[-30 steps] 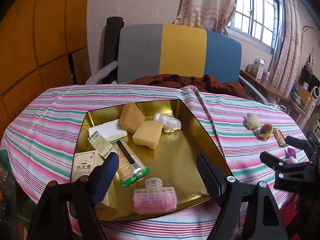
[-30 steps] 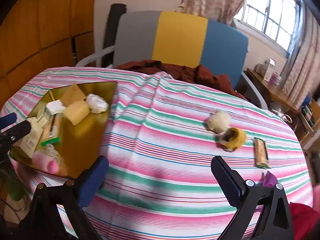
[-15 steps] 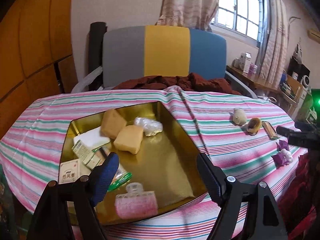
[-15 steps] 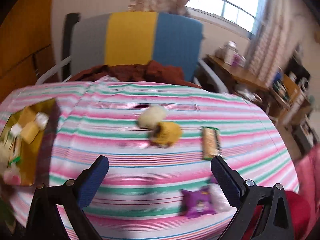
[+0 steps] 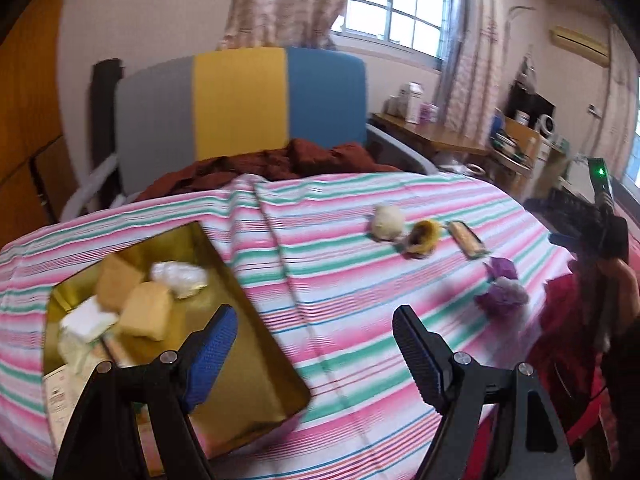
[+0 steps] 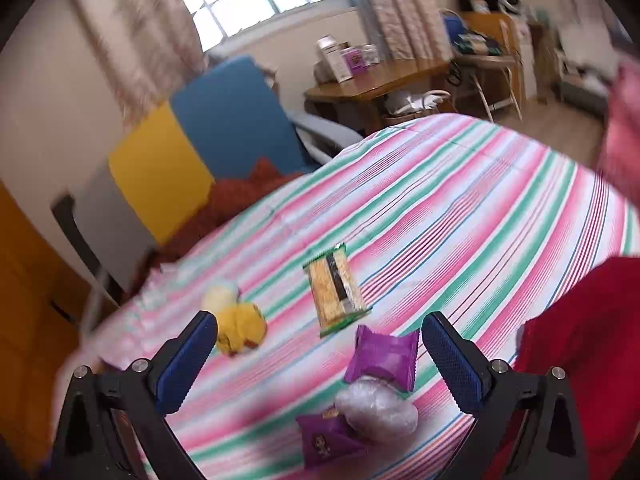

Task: Organize objects
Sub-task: 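Move both tools back toward the remaining items on the tablecloth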

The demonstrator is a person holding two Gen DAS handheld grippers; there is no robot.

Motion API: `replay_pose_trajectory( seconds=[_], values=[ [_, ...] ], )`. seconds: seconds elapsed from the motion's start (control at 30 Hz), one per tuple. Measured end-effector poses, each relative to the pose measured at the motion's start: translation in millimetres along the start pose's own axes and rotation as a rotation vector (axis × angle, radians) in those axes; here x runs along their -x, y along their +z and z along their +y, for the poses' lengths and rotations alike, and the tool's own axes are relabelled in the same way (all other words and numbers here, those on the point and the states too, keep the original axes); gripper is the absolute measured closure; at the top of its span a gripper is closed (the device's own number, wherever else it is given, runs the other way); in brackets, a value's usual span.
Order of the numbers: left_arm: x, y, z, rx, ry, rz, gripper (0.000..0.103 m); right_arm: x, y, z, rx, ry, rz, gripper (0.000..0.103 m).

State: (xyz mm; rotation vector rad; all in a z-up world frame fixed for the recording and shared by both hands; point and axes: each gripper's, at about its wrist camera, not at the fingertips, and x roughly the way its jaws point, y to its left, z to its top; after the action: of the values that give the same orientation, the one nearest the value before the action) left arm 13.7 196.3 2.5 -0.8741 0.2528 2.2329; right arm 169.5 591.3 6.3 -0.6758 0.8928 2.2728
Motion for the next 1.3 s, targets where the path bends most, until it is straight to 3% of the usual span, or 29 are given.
replay_pose_trajectory(
  seconds=[0.13, 0.33, 0.67, 0.8, 0.87, 0.93, 1.3],
  values=[
    [-20, 3, -25, -0.041, -0.074, 0.047, 0.022, 4, 4, -24, -0.083, 0.058, -0.01, 0.0],
    [-60, 3, -70, -0.136, -0.172, 0.124, 0.023, -10, 2, -49, -0.2, 0.111, 0.056, 0.0],
    [-112, 0, -152, -0.27, -0.39, 0.211, 0.024, -18, -1, -54, -0.219, 0.162, 0.082, 0.0],
    [-138, 3, -170, -0.181, -0.481, 0.31, 0.024, -22, -1, -53, -0.218, 0.174, 0.098, 0.0],
    [-150, 3, -177, -0.147, -0.462, 0.349, 0.027, -22, -1, -53, -0.218, 0.179, 0.1, 0.0],
    [-160, 2, -185, -0.127, -0.461, 0.383, 0.036, -23, -1, -54, -0.221, 0.186, 0.099, 0.0],
    [-193, 5, -217, -0.062, -0.447, 0.463, 0.035, -23, -1, -57, -0.232, 0.212, 0.094, 0.0]
  ],
)
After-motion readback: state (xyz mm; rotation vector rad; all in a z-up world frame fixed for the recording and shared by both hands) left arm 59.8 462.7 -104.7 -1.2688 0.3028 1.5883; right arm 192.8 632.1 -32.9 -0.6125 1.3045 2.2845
